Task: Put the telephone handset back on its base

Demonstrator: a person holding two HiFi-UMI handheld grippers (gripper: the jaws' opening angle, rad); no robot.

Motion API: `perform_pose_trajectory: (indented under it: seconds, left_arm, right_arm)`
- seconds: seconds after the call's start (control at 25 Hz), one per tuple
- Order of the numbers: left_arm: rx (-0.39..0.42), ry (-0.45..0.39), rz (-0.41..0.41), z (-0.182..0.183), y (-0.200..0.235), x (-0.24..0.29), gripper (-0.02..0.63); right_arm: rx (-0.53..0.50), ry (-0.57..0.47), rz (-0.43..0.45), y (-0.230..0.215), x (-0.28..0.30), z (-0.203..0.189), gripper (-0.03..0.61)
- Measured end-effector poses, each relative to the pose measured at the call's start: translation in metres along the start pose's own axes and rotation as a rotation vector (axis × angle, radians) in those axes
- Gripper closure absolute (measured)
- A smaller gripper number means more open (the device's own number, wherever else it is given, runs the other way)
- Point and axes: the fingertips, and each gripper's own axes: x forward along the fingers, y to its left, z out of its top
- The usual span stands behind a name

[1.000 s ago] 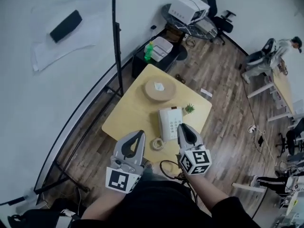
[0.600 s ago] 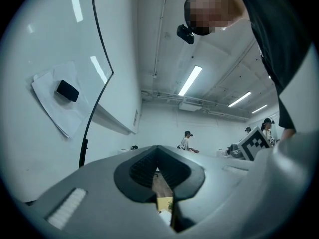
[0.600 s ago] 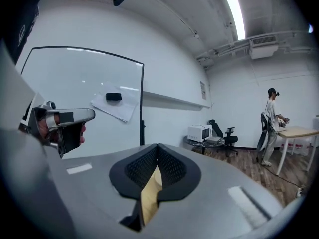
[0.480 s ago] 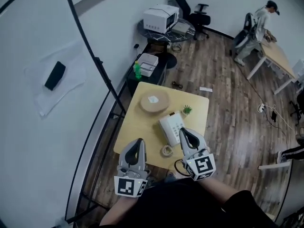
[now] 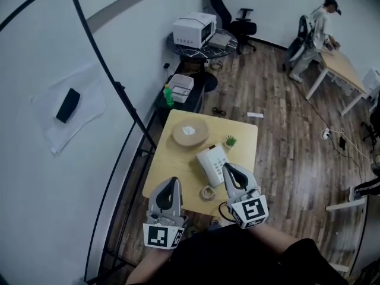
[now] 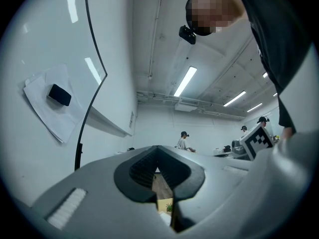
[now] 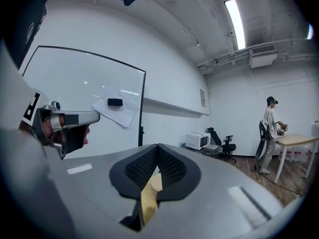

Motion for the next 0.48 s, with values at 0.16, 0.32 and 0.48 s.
perform_pose_trajectory:
  seconds: [0.16, 0.32, 0.48]
  left_arm:
    - [0.009, -0.004, 0.001, 0.0027, -0.0033, -0.0006, 0.614]
    - [0.016, -0.007, 0.007, 0.0058, -0.0049, -0.0021, 0.614]
    - [0.015, -0.011, 0.008, 0.0081, -0.0087, -0.0023, 0.614]
  right_arm:
    - [0.012, 0.004, -0.005, -0.0009, -0.0017, 0.0057, 0.571]
    - [0.0, 0.006, 0.026, 0.0016, -0.0044, -0.0008, 0.571]
    - [0.007, 0.013, 0.032, 0.0009, -0.0068, 0.001, 0.571]
